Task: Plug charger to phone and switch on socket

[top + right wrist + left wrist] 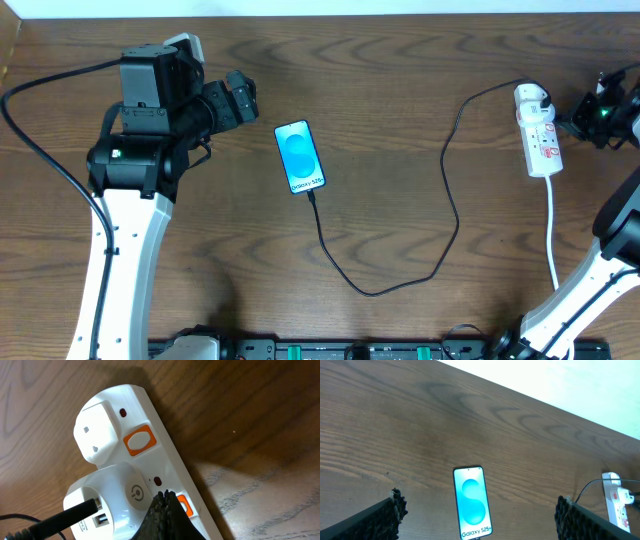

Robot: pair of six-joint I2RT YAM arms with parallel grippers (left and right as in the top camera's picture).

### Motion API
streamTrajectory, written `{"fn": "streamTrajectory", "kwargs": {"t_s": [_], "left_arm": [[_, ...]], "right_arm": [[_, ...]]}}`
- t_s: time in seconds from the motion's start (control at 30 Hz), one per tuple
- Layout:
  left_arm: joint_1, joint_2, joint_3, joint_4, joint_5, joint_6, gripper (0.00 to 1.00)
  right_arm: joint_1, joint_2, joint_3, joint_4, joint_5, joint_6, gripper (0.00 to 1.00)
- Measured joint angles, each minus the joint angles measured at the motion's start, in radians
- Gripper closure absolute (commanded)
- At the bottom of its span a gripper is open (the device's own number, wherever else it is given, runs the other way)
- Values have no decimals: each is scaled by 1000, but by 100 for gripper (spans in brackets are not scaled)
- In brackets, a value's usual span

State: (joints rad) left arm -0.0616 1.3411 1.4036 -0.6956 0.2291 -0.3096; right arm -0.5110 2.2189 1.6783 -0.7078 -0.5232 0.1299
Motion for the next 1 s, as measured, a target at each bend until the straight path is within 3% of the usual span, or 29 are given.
{"fn": "streamTrajectory", "kwargs": {"t_s": [1.0], "left_arm": [[0,0,0,0,0,0,3]], "right_arm": [[18,-12,-84,94,22,20,99]]}}
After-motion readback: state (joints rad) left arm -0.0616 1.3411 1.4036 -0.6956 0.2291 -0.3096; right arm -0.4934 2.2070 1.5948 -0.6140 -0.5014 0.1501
